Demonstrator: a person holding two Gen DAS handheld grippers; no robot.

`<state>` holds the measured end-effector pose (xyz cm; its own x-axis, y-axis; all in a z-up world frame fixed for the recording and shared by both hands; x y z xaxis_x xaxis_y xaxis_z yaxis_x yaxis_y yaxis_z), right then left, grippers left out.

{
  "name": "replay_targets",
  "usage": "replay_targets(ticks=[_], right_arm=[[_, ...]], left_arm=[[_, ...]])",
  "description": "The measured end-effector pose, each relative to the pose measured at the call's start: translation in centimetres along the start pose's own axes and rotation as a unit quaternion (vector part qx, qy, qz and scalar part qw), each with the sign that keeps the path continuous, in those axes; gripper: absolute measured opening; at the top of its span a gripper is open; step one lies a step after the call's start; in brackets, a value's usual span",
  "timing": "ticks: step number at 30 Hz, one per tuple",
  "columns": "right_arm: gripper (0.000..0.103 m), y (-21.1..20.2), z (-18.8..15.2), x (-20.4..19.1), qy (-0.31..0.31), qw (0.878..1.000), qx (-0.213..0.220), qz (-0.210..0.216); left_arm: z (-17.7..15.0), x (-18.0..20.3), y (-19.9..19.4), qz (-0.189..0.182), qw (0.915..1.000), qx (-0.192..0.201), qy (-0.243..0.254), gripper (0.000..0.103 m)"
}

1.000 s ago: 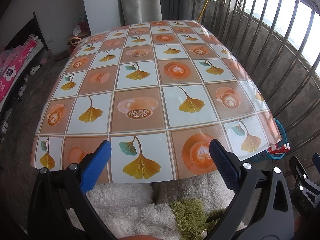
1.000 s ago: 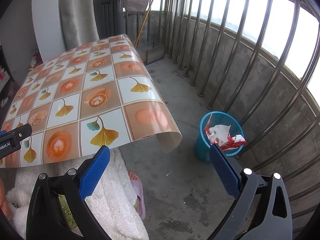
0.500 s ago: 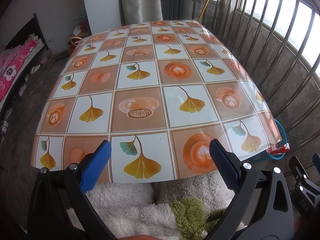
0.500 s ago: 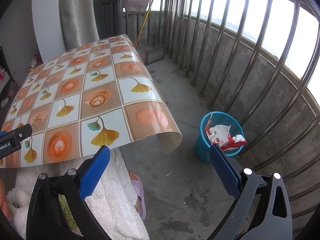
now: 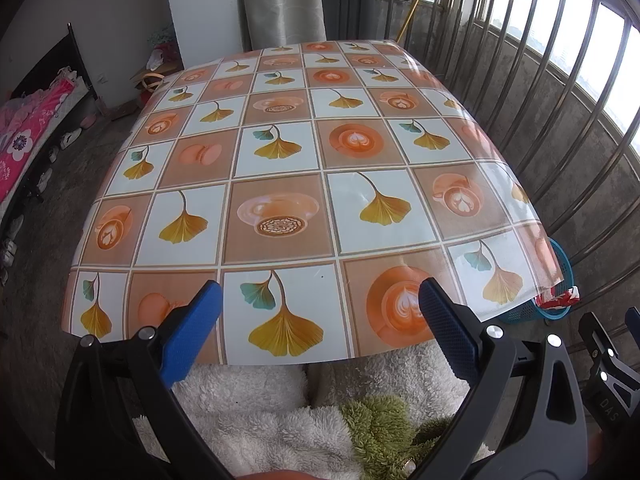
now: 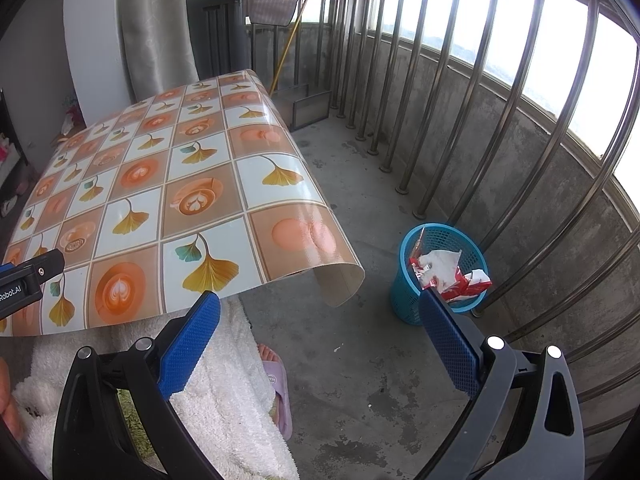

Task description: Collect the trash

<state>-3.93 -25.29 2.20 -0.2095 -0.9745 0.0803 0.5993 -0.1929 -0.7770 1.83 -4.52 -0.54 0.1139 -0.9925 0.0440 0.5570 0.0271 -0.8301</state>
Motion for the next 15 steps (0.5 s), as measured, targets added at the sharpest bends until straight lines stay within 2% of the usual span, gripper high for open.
replay_targets(ticks=[15], right_arm=[[0.097,-0.03,-0.04,0.09,0.001,1.0,0.0,0.0]], left_arm=[[-0.21,-0.14,0.06,0.0,1.0,-0.003,-0.001,0.094]])
Point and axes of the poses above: each gripper's, at about its wrist camera, not at the fingertips, and y roughly the way its jaws point, x to its right, z to its top, the point moved 1 cm from there along y, roughly the way its jaws point, and after that the axes turned 3 degrees about -y, right-handed, at the moved point
